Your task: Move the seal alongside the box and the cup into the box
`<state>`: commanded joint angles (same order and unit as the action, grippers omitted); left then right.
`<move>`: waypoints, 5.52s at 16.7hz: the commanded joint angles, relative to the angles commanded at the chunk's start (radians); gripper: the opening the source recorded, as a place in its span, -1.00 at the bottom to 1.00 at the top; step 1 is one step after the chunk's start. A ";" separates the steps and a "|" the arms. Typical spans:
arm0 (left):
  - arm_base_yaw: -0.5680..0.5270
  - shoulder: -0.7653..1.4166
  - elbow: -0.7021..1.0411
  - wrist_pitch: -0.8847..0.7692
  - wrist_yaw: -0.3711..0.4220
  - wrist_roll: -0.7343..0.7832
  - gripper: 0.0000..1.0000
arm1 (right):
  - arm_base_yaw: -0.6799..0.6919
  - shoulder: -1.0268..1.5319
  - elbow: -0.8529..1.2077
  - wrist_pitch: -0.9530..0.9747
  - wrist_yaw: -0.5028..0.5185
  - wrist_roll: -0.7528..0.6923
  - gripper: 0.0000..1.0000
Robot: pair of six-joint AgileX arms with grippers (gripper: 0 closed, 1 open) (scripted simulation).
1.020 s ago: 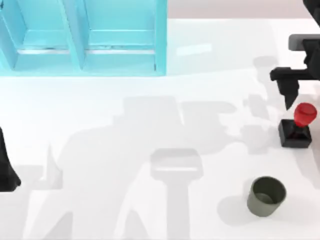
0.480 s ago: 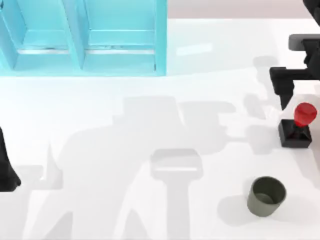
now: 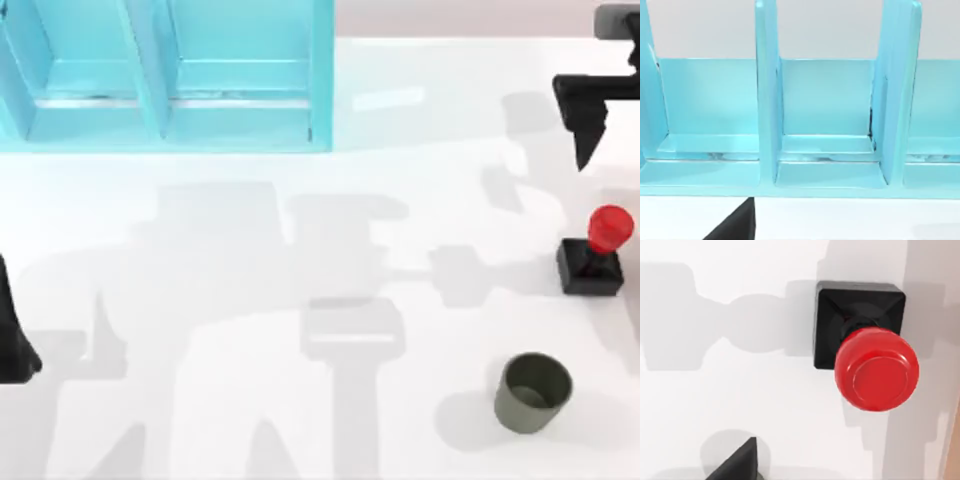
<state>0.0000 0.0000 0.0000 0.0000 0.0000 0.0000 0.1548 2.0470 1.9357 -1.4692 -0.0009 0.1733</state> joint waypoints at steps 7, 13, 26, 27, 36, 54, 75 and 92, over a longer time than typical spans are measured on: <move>0.000 0.000 0.000 0.000 0.000 0.000 1.00 | -0.002 0.006 0.168 -0.157 0.001 -0.003 1.00; 0.000 0.000 0.000 0.000 0.000 0.000 1.00 | 0.030 -0.040 0.099 -0.114 0.001 0.022 1.00; 0.000 0.000 0.000 0.000 0.000 0.000 1.00 | 0.308 -0.470 -0.767 0.290 0.000 0.300 1.00; 0.000 0.000 0.000 0.000 0.000 0.000 1.00 | 0.320 -0.488 -0.793 0.307 -0.001 0.311 1.00; 0.000 0.000 0.000 0.000 0.000 0.000 1.00 | 0.328 -0.478 -0.857 0.387 -0.001 0.319 1.00; 0.000 0.000 0.000 0.000 0.000 0.000 1.00 | 0.334 -0.393 -1.038 0.656 -0.001 0.327 0.10; 0.000 0.000 0.000 0.000 0.000 0.000 1.00 | 0.232 -0.459 -0.970 0.538 -0.002 0.214 -1.00; 0.000 0.000 0.000 0.000 0.000 0.000 1.00 | -0.203 -0.572 -0.784 0.225 0.010 -0.202 -1.00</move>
<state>0.0000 0.0000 0.0000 0.0000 0.0000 0.0000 -0.0483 1.4754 1.1513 -1.2438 0.0088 -0.0288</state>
